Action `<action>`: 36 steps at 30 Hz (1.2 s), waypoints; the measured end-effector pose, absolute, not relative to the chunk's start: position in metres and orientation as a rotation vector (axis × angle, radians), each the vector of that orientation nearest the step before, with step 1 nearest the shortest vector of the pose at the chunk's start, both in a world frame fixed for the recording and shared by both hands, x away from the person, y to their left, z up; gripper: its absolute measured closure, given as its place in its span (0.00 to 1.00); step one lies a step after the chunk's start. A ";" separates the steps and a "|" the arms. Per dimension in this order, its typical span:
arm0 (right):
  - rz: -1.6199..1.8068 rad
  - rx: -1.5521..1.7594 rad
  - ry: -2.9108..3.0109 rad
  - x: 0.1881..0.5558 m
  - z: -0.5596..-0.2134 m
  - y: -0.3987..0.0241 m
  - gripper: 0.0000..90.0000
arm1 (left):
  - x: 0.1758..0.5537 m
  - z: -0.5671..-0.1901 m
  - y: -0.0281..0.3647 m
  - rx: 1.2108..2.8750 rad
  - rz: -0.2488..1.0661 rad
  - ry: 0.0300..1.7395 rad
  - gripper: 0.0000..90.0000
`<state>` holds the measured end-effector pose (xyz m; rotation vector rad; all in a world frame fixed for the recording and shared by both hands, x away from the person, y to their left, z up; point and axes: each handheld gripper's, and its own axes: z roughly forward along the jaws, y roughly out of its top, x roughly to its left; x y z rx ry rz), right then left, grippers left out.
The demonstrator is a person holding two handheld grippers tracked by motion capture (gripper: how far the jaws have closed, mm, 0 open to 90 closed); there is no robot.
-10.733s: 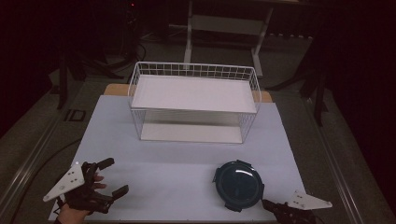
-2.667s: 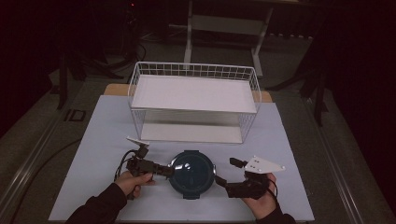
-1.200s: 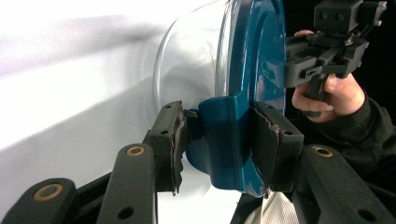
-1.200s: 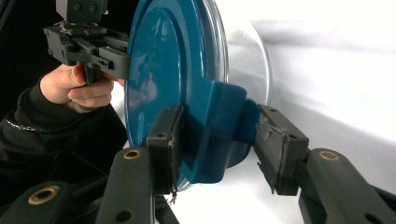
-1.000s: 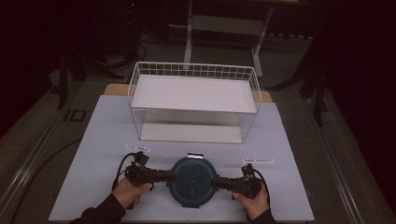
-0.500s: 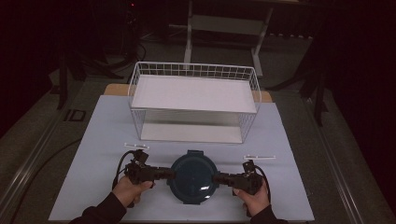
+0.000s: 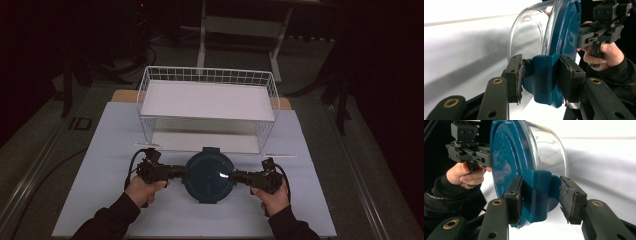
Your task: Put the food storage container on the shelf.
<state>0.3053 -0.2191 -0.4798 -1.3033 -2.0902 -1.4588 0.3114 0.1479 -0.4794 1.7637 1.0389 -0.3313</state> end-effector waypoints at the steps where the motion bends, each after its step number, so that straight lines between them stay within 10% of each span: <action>1: -1.467 -1.299 -2.096 0.311 -0.479 -0.219 0.62 | 0.314 -0.479 0.148 1.760 -0.327 1.035 0.64; 36: -1.604 -1.339 -2.171 0.387 -0.503 -0.213 0.61 | 0.385 -0.503 0.146 1.742 -0.119 1.019 0.63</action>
